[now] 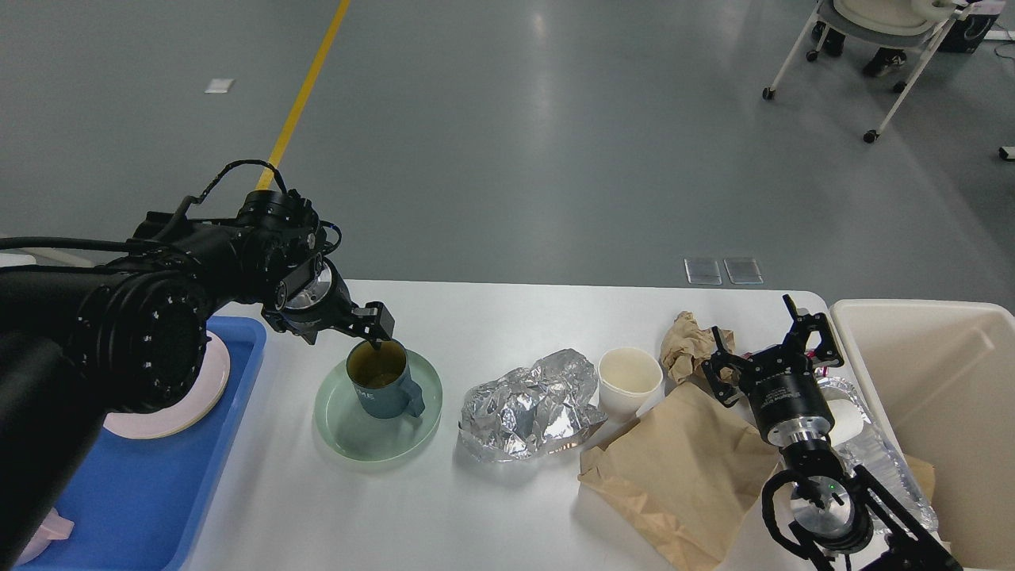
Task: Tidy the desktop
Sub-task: 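Grasp the teal mug with the left gripper and lift it, then carry the teal mug into the blue tray and release it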
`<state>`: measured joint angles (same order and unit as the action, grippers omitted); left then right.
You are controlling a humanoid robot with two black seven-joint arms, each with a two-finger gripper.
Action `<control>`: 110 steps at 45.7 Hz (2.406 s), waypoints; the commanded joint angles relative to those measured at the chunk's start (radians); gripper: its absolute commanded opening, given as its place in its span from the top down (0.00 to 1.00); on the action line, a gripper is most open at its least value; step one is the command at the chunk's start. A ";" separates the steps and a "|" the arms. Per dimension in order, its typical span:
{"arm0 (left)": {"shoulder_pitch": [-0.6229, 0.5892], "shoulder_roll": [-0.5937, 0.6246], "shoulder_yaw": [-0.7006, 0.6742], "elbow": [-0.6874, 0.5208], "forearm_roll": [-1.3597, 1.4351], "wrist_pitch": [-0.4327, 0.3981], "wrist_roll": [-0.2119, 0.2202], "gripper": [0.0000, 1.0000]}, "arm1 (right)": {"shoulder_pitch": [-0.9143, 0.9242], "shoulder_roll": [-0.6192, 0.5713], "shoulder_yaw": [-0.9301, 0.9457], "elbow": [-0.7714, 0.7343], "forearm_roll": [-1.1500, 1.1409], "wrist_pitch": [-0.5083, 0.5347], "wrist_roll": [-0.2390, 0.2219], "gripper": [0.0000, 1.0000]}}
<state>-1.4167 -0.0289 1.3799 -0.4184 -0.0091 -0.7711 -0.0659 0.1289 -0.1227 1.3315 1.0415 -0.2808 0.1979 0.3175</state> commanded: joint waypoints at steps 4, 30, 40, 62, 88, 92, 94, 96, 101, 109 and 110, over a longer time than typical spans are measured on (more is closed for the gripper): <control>0.033 -0.014 -0.001 0.018 0.000 0.018 0.001 0.06 | 0.000 0.000 0.000 0.000 0.000 0.000 0.000 0.00; 0.076 -0.017 -0.042 0.020 -0.002 0.015 0.081 0.54 | 0.000 0.000 0.000 0.000 0.000 0.000 -0.001 0.00; 0.076 -0.014 -0.042 0.018 -0.002 0.001 0.097 0.85 | 0.000 0.000 0.000 0.000 0.000 0.000 0.000 0.00; 0.068 -0.002 -0.044 0.018 -0.002 -0.028 0.113 1.00 | 0.000 0.000 0.000 0.000 0.000 0.000 0.000 0.00; -0.343 0.130 -0.053 -0.292 -0.003 -0.189 0.072 1.00 | 0.000 0.000 0.000 0.000 0.000 0.000 0.000 0.00; -0.442 0.162 -0.012 -0.376 -0.003 -0.189 0.041 1.00 | 0.000 0.000 0.000 0.000 0.000 0.000 -0.001 0.00; -0.493 0.167 0.020 -0.411 -0.003 -0.189 0.025 1.00 | 0.000 0.000 0.000 0.000 0.000 0.000 0.000 0.00; -0.542 0.173 0.047 -0.441 -0.003 -0.189 0.002 1.00 | 0.000 0.000 0.000 0.000 0.000 0.000 0.000 0.00; -0.654 0.190 0.106 -0.488 -0.002 -0.189 -0.055 1.00 | 0.000 0.000 0.000 0.000 0.000 0.000 0.000 0.00; -0.745 0.224 0.122 -0.491 -0.002 -0.189 -0.097 1.00 | 0.000 0.000 0.000 0.000 0.000 0.000 0.000 0.00; -0.745 0.227 0.122 -0.491 -0.002 -0.189 -0.097 1.00 | 0.000 0.000 0.000 0.000 0.000 0.000 0.000 0.00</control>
<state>-2.1290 0.1795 1.4980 -0.9080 -0.0101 -0.9601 -0.1504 0.1288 -0.1227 1.3315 1.0416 -0.2808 0.1973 0.3174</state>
